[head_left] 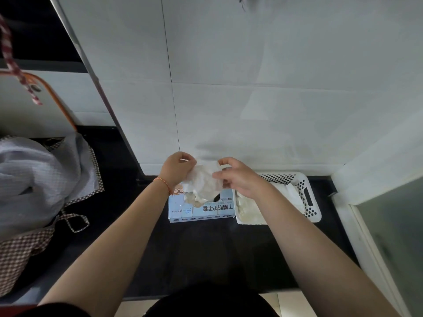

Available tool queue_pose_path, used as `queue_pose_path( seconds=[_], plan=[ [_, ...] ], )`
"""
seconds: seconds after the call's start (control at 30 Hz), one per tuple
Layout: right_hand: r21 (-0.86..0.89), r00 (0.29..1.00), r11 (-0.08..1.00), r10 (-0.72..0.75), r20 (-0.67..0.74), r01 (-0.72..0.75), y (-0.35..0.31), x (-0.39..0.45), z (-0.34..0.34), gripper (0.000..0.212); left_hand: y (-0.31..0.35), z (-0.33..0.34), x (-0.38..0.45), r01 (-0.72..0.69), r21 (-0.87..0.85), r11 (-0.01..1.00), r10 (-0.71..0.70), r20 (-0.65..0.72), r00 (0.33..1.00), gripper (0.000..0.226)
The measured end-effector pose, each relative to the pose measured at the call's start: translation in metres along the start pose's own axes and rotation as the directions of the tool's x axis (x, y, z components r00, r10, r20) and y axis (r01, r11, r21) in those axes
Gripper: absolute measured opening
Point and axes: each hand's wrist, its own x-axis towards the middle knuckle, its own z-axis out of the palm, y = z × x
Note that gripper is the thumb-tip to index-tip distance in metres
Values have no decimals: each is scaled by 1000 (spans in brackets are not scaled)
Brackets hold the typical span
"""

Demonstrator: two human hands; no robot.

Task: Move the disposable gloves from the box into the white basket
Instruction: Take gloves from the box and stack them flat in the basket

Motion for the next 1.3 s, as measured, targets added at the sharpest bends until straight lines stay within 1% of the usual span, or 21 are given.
queue_pose_path(
  seconds=[0.07,0.17,0.23,0.27,0.33,0.4,0.47,0.53,0.57,0.63,0.7,0.73,0.8,0.83,0.87,0.93,0.97,1.03,1.17,1.23,1.3],
  plan=[
    [19,1000,999,26,-11,-26,3,-3,-4,38,0,-2,1,11,59,998,-5,-106,994,1],
    [156,997,987,38,-60,-28,3,-6,-8,37,-2,-6,1,3,125,992,11,-104,995,6],
    [245,995,969,43,-94,-19,0,-7,-9,35,1,-6,-3,-60,292,955,69,-20,997,8],
    [284,994,959,42,-98,-12,-1,-7,-10,34,3,-5,-6,-109,331,937,102,40,994,9],
    [360,995,933,34,-97,3,-6,-7,-9,31,10,-2,-12,-183,271,945,134,191,972,15],
    [416,993,909,26,-112,23,-13,-9,-8,27,17,2,-22,-198,166,966,133,339,931,26],
    [454,990,890,21,-139,45,-18,-8,-6,25,15,7,-26,-239,167,956,154,409,900,44],
    [497,987,866,25,-160,58,-23,-9,-4,25,9,14,-28,-293,263,919,166,415,895,54],
    [517,985,853,28,-170,65,-24,-8,-4,25,6,18,-28,-321,312,894,193,378,905,50],
    [528,982,846,32,-185,72,-28,-10,-4,27,6,21,-26,-363,356,861,287,249,925,23],
    [477,978,878,58,-202,47,-28,-11,-7,29,11,17,-23,-366,359,858,335,147,930,3],
    [400,972,916,75,-221,20,-27,-11,-10,27,15,14,-21,-369,347,862,343,134,930,5],
    [97,960,995,57,-276,-31,-27,-12,-14,13,25,8,-17,-384,325,864,356,145,923,18],
    [-47,960,998,15,-280,-30,-29,-13,-15,10,32,6,-19,-387,314,867,353,160,922,24],
    [-153,964,988,-40,-264,-1,-31,-13,-16,28,38,6,-18,-384,300,873,342,185,921,26],
    [-243,980,964,-147,-134,111,-40,-16,-16,63,47,8,-17,-377,288,880,307,260,916,23],
    [-274,983,949,-177,-51,156,-43,-17,-14,69,50,9,-17,-382,289,878,297,297,908,25],
    [-358,981,914,-186,52,192,-47,-18,-11,60,51,10,-16,-376,274,885,278,336,900,21],
    [-428,980,884,-195,23,186,-43,-15,-18,50,43,8,-15,-329,217,919,239,357,903,15],
    [-432,981,886,-195,-11,171,-41,-18,-24,33,37,7,-15,-276,188,943,188,386,903,12],
    [-375,981,913,-188,-41,159,-40,-21,-30,11,31,8,-13,-240,195,951,138,426,894,13]
  ],
)
